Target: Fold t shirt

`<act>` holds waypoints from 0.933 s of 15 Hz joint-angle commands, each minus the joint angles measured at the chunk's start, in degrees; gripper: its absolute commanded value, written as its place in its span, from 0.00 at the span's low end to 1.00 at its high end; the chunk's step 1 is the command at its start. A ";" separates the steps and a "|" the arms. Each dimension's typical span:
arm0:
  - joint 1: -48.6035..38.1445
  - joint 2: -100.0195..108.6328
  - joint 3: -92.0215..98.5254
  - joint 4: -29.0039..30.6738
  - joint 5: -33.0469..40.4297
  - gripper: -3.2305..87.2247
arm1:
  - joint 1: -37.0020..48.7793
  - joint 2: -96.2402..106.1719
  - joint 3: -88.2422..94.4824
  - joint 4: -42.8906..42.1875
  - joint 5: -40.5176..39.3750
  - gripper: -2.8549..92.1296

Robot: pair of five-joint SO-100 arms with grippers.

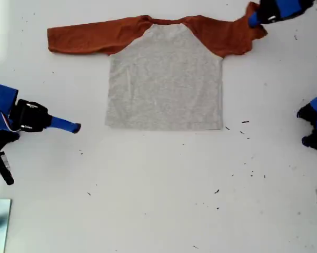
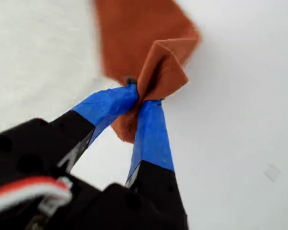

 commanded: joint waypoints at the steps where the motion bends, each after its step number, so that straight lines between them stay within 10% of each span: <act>1: -0.88 0.44 0.53 -0.18 0.09 0.03 | -21.53 -3.43 -10.02 -6.59 12.57 0.07; 4: -0.70 0.44 0.53 -0.18 0.09 0.03 | -36.91 -19.95 -23.73 -9.76 21.18 0.22; 8: -0.79 0.44 0.53 -0.18 0.00 0.03 | -33.75 -6.59 -22.32 2.46 21.27 0.20; 14: 0.53 0.44 0.53 -0.18 0.00 0.03 | -22.24 66.53 50.63 9.93 29.79 0.07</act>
